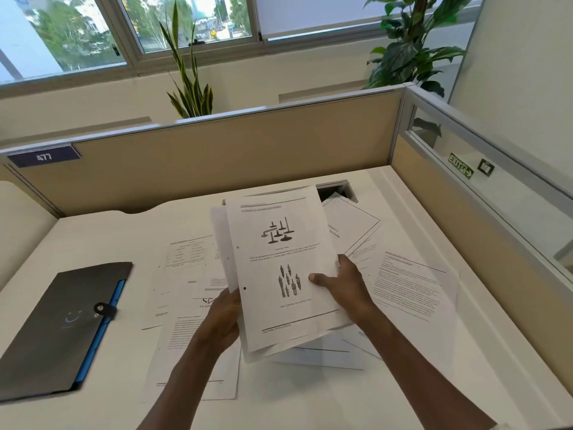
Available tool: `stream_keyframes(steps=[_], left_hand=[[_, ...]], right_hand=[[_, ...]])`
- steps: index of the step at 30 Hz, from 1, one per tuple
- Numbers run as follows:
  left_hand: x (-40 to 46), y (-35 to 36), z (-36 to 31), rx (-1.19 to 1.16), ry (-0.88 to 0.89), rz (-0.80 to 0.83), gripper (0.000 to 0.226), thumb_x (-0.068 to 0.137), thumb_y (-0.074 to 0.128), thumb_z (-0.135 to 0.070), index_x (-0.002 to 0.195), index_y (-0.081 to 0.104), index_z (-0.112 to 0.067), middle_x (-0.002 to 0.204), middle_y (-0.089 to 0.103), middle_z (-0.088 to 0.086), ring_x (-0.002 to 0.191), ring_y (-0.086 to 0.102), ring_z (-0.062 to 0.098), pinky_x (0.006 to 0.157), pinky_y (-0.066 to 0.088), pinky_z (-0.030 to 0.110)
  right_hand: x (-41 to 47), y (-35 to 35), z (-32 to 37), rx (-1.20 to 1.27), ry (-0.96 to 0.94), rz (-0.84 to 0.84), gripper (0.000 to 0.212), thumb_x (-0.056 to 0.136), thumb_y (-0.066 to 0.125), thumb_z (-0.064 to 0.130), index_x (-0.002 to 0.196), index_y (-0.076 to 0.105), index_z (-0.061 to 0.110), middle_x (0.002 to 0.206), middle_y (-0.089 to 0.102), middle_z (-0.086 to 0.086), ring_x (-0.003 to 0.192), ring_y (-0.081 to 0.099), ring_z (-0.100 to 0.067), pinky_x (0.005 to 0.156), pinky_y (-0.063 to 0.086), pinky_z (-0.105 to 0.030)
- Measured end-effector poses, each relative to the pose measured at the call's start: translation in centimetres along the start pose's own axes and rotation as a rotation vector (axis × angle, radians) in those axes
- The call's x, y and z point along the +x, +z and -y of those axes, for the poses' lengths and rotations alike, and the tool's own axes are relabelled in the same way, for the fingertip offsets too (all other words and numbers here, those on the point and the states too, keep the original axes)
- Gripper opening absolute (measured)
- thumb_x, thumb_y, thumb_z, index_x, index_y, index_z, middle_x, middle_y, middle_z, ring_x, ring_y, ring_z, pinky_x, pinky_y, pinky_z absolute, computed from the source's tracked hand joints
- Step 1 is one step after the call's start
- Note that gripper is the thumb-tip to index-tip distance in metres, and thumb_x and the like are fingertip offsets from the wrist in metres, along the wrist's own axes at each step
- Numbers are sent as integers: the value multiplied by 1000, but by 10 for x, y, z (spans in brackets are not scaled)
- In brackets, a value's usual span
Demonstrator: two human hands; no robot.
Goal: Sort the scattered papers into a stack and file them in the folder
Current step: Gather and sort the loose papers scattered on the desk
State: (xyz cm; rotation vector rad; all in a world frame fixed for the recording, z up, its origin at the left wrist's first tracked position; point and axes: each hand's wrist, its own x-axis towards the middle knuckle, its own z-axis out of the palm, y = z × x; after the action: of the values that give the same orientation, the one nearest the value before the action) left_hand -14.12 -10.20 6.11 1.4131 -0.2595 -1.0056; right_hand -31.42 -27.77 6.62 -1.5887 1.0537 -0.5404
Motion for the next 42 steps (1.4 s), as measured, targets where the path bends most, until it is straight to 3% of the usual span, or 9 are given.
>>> stream_keyframes(steps=[3, 5, 9, 17, 22, 26, 32, 38, 42], left_hand=[[0, 7, -8, -31, 126, 77, 72, 83, 44, -77, 131, 64, -27, 128, 69, 12, 113, 69, 35, 84, 59, 53], [-2, 15, -15, 35, 236, 32, 80, 74, 50, -84, 129, 64, -28, 126, 71, 7, 113, 69, 30, 85, 60, 48], [-5, 22, -19, 158, 399, -65, 43, 72, 83, -51, 111, 71, -37, 111, 77, -2, 95, 76, 23, 70, 63, 38], [-7, 11, 28, 177, 309, -100, 44, 70, 88, -22, 112, 73, -19, 106, 78, 4, 95, 76, 25, 73, 63, 42], [1, 13, 39, 253, 297, -147, 24, 86, 76, -12, 107, 72, -24, 100, 79, -1, 93, 75, 24, 75, 63, 45], [5, 10, 30, 277, 333, -187, 23, 90, 72, -16, 107, 69, -33, 97, 79, -9, 85, 76, 17, 69, 62, 41], [10, -6, 22, 247, 328, -242, 16, 89, 73, -21, 100, 72, -32, 94, 78, -16, 83, 76, 13, 73, 61, 39], [11, -15, 25, 229, 284, -302, 18, 89, 74, -21, 105, 70, -28, 109, 75, -2, 100, 71, 29, 91, 56, 56], [11, -14, 26, 225, 269, -306, 16, 89, 73, -20, 100, 71, -31, 103, 75, -10, 99, 71, 25, 91, 56, 53]], right_hand=[[0, 3, 1, 4, -110, -41, 42, 71, 83, 23, 107, 64, 13, 102, 70, 0, 91, 66, -19, 72, 53, -27], [-1, 5, 4, 9, -161, -86, 40, 71, 83, 24, 107, 65, 14, 97, 69, 2, 88, 65, -20, 72, 57, -32], [0, 9, 0, 56, -213, -95, 42, 70, 84, 26, 106, 66, 13, 95, 70, -2, 85, 66, -24, 71, 61, -36], [-13, 25, -50, 189, -60, -26, 39, 76, 81, 21, 109, 62, 18, 97, 69, 3, 92, 67, -18, 71, 60, -27], [-13, 28, -63, 72, -50, 4, 38, 78, 76, 14, 112, 59, 17, 97, 65, 6, 92, 63, -16, 63, 50, -14], [-1, -3, -77, -202, -38, -135, 48, 76, 70, 0, 120, 52, 10, 114, 59, -9, 107, 55, -27, 87, 49, -37], [1, -73, -106, -659, 413, -429, 87, 76, 76, 42, 137, 27, 4, 139, 32, -33, 128, 32, -48, 102, 38, -53], [-1, -108, -129, -658, 649, -461, 125, 62, 84, 52, 145, 9, -2, 139, 28, -35, 125, 33, -45, 101, 36, -52], [5, -110, -127, -570, 709, -472, 130, 57, 92, 38, 147, 7, -3, 137, 32, -30, 122, 37, -41, 95, 43, -52]])
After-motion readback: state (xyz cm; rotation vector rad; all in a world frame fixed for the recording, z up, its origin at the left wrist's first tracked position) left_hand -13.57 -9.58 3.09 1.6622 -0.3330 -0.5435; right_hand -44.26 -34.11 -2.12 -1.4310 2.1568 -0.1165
